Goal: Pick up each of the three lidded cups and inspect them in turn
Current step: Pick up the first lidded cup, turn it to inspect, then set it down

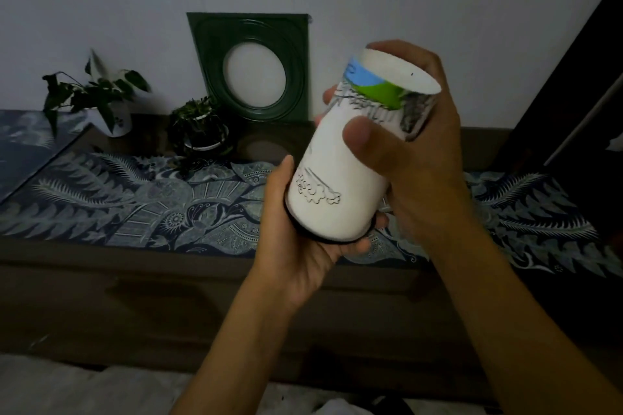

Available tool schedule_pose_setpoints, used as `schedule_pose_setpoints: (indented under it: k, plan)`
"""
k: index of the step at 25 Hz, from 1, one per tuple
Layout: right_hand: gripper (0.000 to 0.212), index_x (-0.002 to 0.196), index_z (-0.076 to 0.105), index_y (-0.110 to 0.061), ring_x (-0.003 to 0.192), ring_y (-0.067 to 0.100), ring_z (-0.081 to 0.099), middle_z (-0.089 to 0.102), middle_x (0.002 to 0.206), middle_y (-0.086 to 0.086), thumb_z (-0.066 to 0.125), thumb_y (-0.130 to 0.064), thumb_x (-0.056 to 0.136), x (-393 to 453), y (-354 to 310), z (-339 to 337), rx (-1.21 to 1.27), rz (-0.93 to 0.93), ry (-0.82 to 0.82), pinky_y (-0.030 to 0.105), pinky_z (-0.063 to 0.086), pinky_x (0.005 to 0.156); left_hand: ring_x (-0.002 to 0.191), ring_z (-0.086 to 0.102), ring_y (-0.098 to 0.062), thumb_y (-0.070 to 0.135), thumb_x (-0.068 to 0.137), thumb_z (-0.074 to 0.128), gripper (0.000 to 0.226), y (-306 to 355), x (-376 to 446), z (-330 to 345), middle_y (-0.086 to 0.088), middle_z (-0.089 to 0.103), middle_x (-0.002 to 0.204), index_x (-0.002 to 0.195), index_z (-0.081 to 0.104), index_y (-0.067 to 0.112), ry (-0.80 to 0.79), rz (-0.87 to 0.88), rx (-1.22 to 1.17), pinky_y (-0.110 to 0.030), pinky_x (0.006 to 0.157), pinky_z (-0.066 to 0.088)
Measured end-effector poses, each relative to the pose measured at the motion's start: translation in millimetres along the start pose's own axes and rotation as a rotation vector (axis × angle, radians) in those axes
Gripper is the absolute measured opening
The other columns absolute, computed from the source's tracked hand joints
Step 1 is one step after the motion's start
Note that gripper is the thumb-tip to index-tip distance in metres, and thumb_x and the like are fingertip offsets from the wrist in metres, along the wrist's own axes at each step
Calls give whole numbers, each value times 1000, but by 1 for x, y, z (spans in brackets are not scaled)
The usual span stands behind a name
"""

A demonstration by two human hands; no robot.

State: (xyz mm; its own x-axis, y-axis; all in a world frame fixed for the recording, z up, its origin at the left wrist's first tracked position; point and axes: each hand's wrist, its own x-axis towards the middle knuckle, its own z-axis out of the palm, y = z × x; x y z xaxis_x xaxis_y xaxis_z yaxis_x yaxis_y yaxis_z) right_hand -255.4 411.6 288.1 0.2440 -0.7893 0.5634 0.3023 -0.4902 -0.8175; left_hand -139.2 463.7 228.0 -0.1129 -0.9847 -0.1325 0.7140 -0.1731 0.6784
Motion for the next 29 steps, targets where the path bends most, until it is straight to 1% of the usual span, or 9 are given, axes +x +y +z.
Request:
schedule_pose_setpoints:
  k: [3, 5, 9, 11, 18, 21, 25, 27, 29]
  plan:
    - [85, 128, 44, -10, 112, 40, 63, 57, 126, 26, 82, -50, 63, 1, 0, -5, -13, 15, -131, 58, 56, 87, 69, 73, -33, 65, 88, 39, 64, 3, 1, -7, -15, 75, 93, 107, 75, 15, -122, -122, -16, -29, 50, 56]
    - [84, 128, 44, -8, 113, 41, 62, 57, 127, 27, 81, -49, 65, 0, 2, -3, -20, -4, -64, 60, 54, 88, 70, 74, -35, 66, 90, 37, 66, 3, -1, -2, -18, 75, 95, 110, 74, 14, -120, -102, -30, -30, 46, 58]
    - [82, 125, 46, -13, 113, 38, 63, 58, 126, 22, 81, -51, 62, -4, 7, 5, 37, -11, 180, 58, 55, 87, 92, 75, -28, 57, 95, 43, 52, -11, -2, 8, -15, 72, 117, 127, 58, 19, 70, 318, 72, -42, 65, 62]
    - [81, 123, 47, -16, 112, 36, 63, 59, 126, 20, 81, -53, 59, -5, 7, 6, 42, 3, 190, 57, 56, 87, 90, 75, -26, 58, 92, 44, 55, -15, -2, 11, -13, 73, 116, 129, 56, 19, 118, 391, 107, -41, 63, 62]
    - [94, 130, 43, -8, 115, 41, 62, 58, 127, 27, 83, -54, 59, -3, -1, -9, 17, 78, -162, 62, 53, 90, 70, 71, -33, 65, 87, 49, 64, 0, -2, -5, -20, 70, 98, 116, 69, 11, -152, -129, -14, -26, 42, 53]
    - [88, 128, 45, -10, 109, 39, 66, 62, 123, 25, 82, -52, 60, -6, -2, -8, -1, 99, -147, 60, 56, 86, 71, 71, -34, 70, 84, 50, 72, 1, -3, -6, -22, 69, 101, 121, 66, 10, -202, -201, -35, -26, 44, 54]
    - [72, 117, 51, -22, 102, 23, 71, 68, 113, 7, 85, -45, 57, -10, -1, -1, 9, 63, 124, 45, 60, 83, 88, 75, -30, 59, 93, 46, 64, -15, -3, 5, -16, 73, 111, 135, 52, 10, 32, 243, 70, -38, 59, 61]
    - [72, 115, 52, -24, 103, 26, 71, 68, 115, 9, 83, -51, 55, -9, 0, -1, 49, 66, 208, 48, 59, 84, 99, 72, -24, 51, 91, 51, 54, -23, 0, 8, -16, 66, 125, 132, 48, 16, 100, 487, 207, -42, 68, 61]
    - [75, 115, 51, -25, 106, 29, 70, 66, 118, 11, 81, -57, 53, -10, -1, -2, 57, 81, 207, 52, 58, 85, 102, 69, -28, 50, 90, 47, 54, -26, 1, 10, -22, 61, 129, 131, 47, 15, 128, 543, 254, -46, 69, 60]
